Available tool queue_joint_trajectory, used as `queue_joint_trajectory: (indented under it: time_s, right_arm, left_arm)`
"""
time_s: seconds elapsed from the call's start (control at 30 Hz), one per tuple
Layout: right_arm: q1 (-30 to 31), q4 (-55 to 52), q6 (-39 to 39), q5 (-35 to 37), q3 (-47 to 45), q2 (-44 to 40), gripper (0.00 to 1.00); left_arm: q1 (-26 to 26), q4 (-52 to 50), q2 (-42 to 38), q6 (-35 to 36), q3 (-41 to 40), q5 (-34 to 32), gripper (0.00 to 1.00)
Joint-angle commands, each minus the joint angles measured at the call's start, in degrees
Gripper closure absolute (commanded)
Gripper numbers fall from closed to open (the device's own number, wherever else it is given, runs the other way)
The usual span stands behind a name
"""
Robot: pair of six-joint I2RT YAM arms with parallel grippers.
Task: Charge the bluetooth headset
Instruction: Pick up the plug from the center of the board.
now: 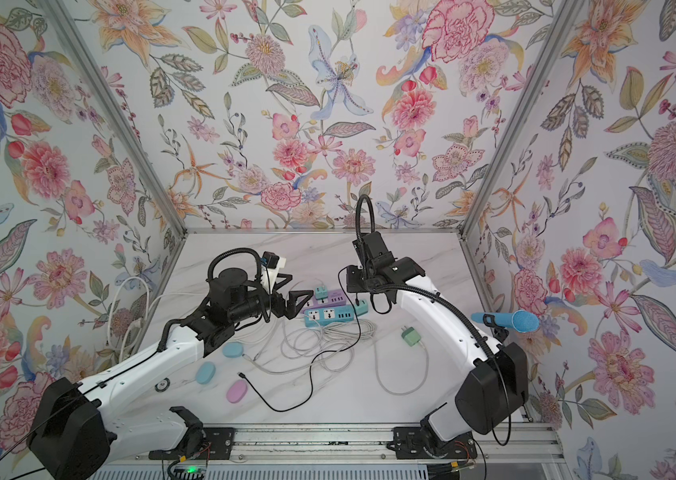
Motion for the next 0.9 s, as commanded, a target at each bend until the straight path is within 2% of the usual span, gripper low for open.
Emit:
queue_joint_trajectory:
  time_s: [0.0,0.23,0.33,0.6,0.73,0.87]
  right_arm:
    - [0.0,-2.2,4.7,-4.7,4.0,-0.9,1.00]
    - [-1.1,-4.4,8.9,-11.6,15.1,1.7,1.00]
    - [-0.5,-11.0,5.1,-5.2,21.8,3.5,1.00]
    - [-0.7,-24.1,-1.4,5.1,25.3,5.0,1.00]
    - [-0.1,-27.6,-2.1,3.1,23.8,4.4,1.00]
    - [1.1,-27.5,0.4,-4.1,22.3,4.4,1.00]
  left_arm:
    - [-1.0,0.3,1.3,1.6,2.3,-1.0,0.00]
    - [-1.1,2.1,1.7,1.9,2.7,-0.1,0.00]
    - [-1.1,2.2,1.7,2.4,3.4,0.3,0.00]
    - [-1.2,2.5,2.2,2.1,4.5,2.9,0.00]
    - [-1.1,1.9,1.8,3.0,4.0,2.1,0.00]
    - [-1.1,1.6,1.8,3.3,3.9,2.5,0.00]
